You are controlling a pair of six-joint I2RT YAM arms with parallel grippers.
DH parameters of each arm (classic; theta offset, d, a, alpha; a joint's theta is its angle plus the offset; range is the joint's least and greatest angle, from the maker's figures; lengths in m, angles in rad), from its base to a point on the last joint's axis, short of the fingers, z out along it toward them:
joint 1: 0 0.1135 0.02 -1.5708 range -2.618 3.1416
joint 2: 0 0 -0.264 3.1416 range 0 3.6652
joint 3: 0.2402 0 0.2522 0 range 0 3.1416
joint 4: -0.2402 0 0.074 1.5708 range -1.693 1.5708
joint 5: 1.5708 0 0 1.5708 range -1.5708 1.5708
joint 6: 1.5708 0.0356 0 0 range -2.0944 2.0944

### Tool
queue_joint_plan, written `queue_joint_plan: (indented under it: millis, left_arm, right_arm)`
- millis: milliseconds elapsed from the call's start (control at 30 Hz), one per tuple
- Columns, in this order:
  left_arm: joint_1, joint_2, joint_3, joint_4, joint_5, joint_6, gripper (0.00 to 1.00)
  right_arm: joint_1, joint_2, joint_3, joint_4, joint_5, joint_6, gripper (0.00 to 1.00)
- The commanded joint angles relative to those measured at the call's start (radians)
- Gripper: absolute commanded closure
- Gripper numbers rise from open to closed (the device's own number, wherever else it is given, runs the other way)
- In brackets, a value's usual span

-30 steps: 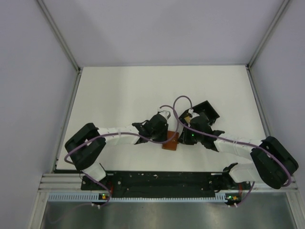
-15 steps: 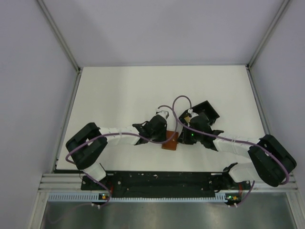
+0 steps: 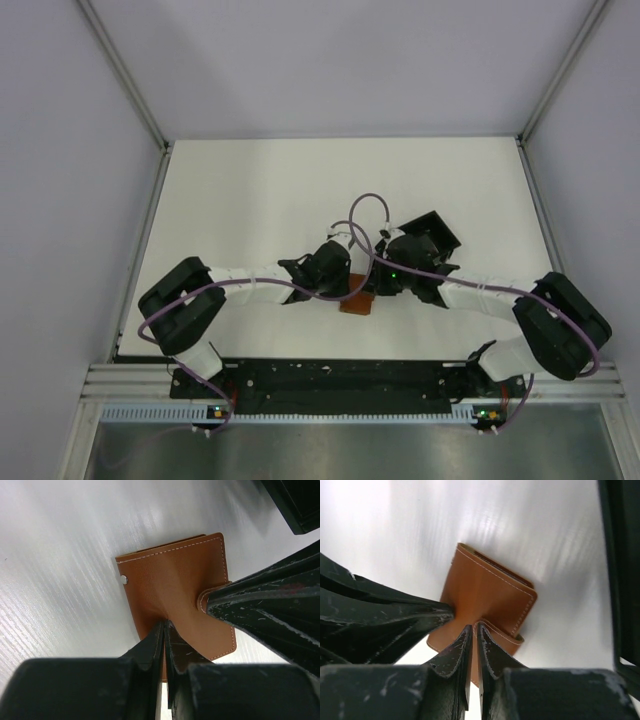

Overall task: Put the credit cards into the card holder
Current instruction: Close the card holder at the center of the board.

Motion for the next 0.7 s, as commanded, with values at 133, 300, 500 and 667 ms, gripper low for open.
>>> queue_joint_plan:
  millis: [133,300,500,667]
  left_arm:
    - [0.001,0.032,-0.025,-0.013,-0.012,0.000,0.94]
    - [0.001,0.027,-0.026,-0.016,-0.022,-0.004,0.94]
    - [0.001,0.025,-0.025,-0.022,-0.028,-0.003,0.95]
    - [0.001,0.024,-0.022,-0.027,-0.032,-0.003,0.95]
  right_arm:
    - [0.035,0.052,0.059,-0.012,0.051,-0.010,0.94]
    - [0.032,0.004,0.033,0.020,0.053,-0.022,0.94]
    - [0.023,-0.109,0.050,-0.001,0.063,-0.055,0.91]
    - [0.017,-0.081,0.047,-0.108,0.109,-0.045,0.93]
